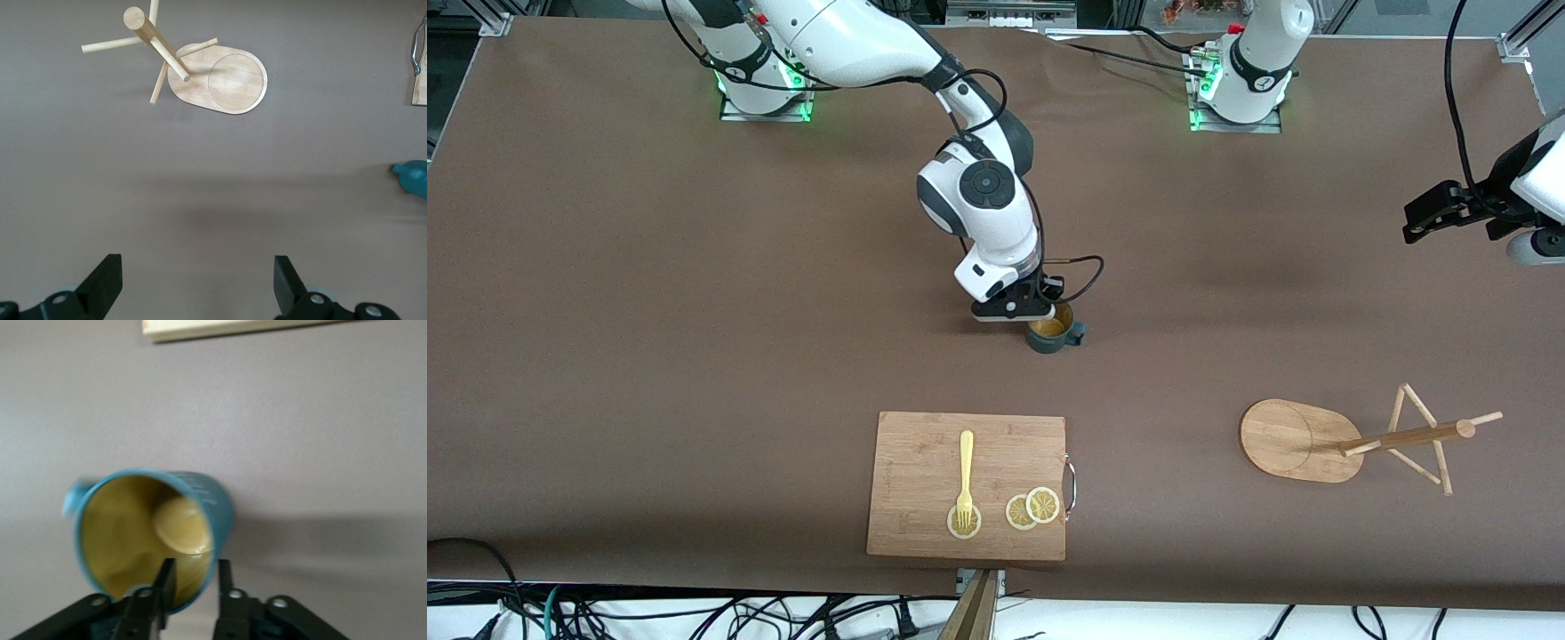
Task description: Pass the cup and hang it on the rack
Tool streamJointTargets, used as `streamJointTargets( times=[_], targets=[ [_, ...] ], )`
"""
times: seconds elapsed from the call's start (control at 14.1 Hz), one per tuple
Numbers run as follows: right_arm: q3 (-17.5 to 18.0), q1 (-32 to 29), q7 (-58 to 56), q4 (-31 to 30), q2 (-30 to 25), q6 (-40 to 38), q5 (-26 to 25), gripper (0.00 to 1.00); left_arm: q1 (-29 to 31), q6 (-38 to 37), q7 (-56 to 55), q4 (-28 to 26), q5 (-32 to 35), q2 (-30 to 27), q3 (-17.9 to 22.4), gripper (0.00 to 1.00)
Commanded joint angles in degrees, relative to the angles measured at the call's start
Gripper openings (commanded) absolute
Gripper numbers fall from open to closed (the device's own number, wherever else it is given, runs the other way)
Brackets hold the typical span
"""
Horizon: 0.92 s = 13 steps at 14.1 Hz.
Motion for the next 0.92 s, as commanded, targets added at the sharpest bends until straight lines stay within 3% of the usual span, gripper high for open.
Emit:
streamJointTargets(
  times=[0.0,0.14,0.35,0.64,0.85],
  targets=[
    [-0.9,0.9,0.6,1.5,-0.8,-0.3,-0.4,1.0,0.0,-0.4,0.2,0.8,-1.2,0.3,0.2,1.0],
    [-0.9,-0.5,0.5,1.4,-4.1,-0.7,-0.1,1.0,0.0,-0.3,0.2,-0.7,-1.2,-0.1,0.1,1.0],
    [-2.1,-2.1,0.3,1.4,-9.9,-9.5,-1.0,1.0,-0.2,-0.1,0.8,-2.3,-1.0,0.0,-0.4,1.0],
    [-7.9,-2.1,0.7,1.3,-17.2,-29.2,-1.2,1.0,-0.6,2.3,0.8,-7.1,-1.0,1.6,-2.4,1.0],
    [-15.1,-2.1,-3.3,1.3,-21.2,-40.4,-1.3,1.0,-0.3,5.1,1.1,-11.3,-1.3,2.2,-4.8,1.0]
  ],
)
